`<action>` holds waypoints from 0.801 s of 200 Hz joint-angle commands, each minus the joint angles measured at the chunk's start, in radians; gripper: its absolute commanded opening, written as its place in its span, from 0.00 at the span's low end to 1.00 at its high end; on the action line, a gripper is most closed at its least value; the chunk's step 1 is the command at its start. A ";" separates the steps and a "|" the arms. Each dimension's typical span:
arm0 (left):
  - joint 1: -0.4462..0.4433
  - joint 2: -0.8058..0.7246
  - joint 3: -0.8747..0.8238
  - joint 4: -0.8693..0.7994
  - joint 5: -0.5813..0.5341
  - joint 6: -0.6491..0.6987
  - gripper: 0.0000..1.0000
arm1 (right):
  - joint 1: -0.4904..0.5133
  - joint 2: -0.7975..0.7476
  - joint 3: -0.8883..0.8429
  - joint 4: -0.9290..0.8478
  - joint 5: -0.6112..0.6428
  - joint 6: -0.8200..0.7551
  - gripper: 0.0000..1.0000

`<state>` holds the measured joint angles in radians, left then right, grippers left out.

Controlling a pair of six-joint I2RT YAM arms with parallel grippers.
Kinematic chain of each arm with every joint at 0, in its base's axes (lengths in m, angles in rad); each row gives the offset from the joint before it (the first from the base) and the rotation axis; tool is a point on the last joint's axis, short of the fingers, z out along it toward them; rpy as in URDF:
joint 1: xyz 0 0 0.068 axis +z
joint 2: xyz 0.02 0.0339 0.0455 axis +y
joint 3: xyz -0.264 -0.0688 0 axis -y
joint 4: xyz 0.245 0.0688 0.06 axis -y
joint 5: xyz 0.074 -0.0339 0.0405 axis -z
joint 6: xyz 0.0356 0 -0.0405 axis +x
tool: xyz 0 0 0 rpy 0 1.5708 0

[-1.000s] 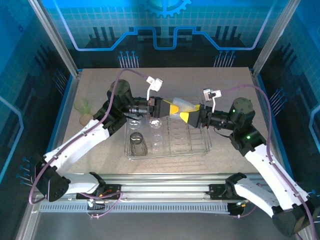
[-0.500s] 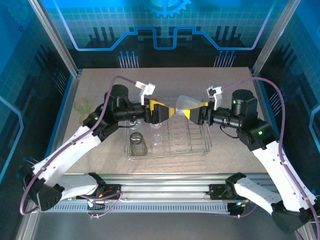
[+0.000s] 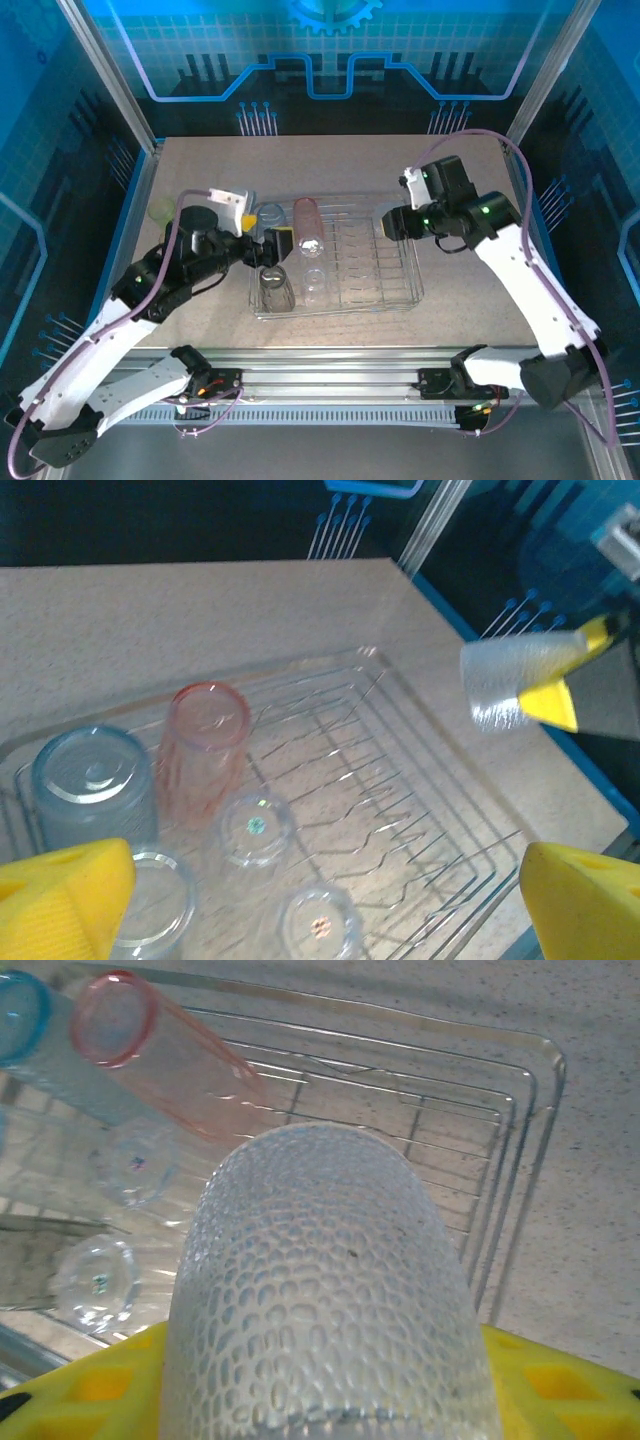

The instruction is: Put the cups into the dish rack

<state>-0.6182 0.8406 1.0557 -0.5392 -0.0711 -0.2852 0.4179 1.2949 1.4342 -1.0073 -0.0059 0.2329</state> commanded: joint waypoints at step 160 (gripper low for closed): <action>-0.001 -0.112 -0.135 -0.023 -0.085 0.054 0.99 | 0.008 0.601 0.301 -0.104 0.251 -0.168 0.20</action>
<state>-0.6182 0.7452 0.9337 -0.5713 -0.1356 -0.2546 0.4179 1.8606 1.7103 -1.1042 0.2150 0.1001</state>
